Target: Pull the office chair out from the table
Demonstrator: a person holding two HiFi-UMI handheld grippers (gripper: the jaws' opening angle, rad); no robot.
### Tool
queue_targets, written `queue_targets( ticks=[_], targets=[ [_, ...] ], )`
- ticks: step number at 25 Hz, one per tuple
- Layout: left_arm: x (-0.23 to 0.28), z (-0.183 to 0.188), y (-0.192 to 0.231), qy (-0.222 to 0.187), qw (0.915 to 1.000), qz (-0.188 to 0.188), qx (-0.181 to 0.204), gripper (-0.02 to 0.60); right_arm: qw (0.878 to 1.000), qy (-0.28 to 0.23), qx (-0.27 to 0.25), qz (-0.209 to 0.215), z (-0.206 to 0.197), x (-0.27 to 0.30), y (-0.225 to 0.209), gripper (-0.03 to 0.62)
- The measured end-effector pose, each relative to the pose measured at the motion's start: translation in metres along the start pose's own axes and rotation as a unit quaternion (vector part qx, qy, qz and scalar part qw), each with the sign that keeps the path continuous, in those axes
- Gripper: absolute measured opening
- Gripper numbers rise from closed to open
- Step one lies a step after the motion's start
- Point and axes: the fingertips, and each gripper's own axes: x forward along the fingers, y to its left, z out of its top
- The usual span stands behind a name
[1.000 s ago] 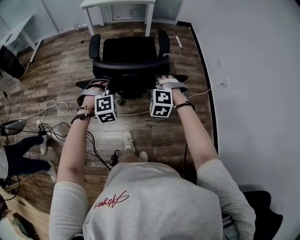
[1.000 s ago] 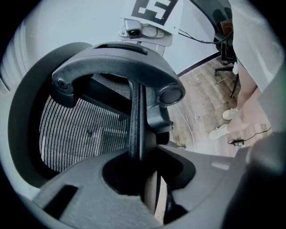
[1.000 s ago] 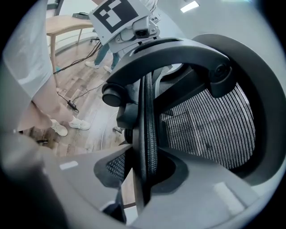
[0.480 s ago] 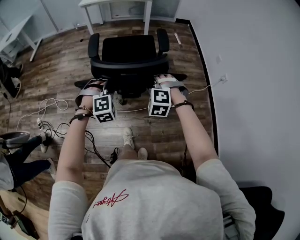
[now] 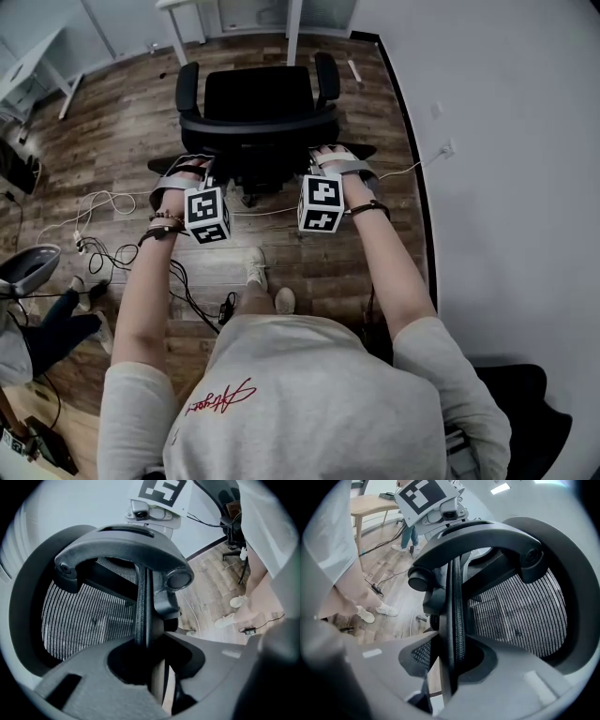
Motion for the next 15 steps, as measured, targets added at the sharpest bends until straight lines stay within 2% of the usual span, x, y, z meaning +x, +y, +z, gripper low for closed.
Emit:
queue_targets(
  ticks=[15],
  targets=[
    [-0.022, 0.011, -0.024, -0.002, 1.0, 0.006, 0.004, 0.095, 1.0, 0.002, -0.002, -0.003, 0.002, -0.022, 0.028, 0.103]
  ],
)
